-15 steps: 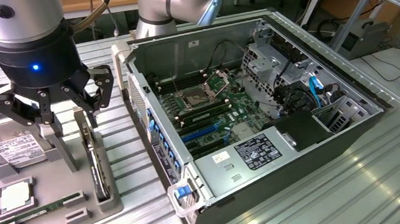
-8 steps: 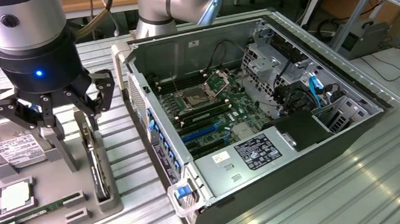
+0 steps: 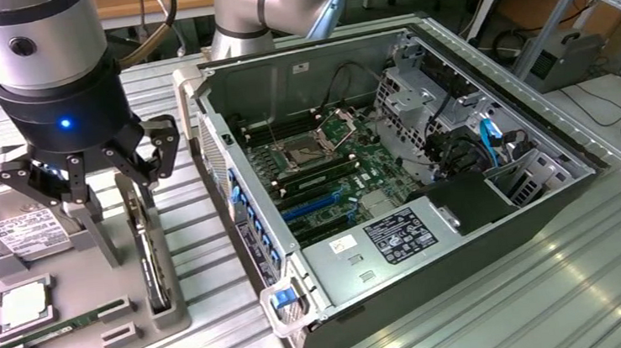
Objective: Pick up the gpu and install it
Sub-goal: 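Pick up the gpu and move the gpu toward the slot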
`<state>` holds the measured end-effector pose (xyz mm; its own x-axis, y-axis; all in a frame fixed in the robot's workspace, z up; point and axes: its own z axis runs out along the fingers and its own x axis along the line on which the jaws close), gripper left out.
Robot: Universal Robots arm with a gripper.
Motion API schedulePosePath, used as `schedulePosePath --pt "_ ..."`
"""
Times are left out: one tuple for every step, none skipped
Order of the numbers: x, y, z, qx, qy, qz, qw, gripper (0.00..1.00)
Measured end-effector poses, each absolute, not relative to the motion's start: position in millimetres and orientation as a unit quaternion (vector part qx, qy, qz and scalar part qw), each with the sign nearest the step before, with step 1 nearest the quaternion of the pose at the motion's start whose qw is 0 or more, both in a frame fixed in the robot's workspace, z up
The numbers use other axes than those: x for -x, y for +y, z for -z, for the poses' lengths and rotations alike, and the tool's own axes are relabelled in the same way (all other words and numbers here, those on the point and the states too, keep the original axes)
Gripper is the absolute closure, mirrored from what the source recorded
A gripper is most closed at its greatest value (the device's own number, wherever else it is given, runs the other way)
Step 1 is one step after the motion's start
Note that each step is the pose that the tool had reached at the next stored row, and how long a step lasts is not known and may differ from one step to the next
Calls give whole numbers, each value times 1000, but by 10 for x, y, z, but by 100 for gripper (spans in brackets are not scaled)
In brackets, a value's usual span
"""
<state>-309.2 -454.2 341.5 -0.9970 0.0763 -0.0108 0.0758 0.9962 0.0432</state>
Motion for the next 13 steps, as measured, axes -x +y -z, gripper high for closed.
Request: schedulePosePath --pt "3092 -4542 -3412 -38 999 -21 6 46" --pt "3092 -4542 -3409 -38 999 -21 6 46" --pt "3092 -4542 -3406 -38 999 -21 6 46" --pt "3092 -4542 -3404 -38 999 -21 6 46" --pt "3092 -4542 -3401 -38 999 -21 6 46" --pt "3092 -4542 -3400 -38 999 -21 6 46" --pt "3092 -4542 -3396 -38 999 -21 6 46" --pt "3092 -4542 -3392 -38 999 -22 6 46" --pt "3093 -4542 -3382 -38 999 -22 6 46" --pt "3092 -4542 -3373 -38 999 -22 6 46" --pt "3092 -4542 -3359 -38 999 -21 6 46" --pt "3092 -4542 -3342 -38 999 -21 6 46" --pt "3092 -4542 -3318 -38 999 -21 6 46"
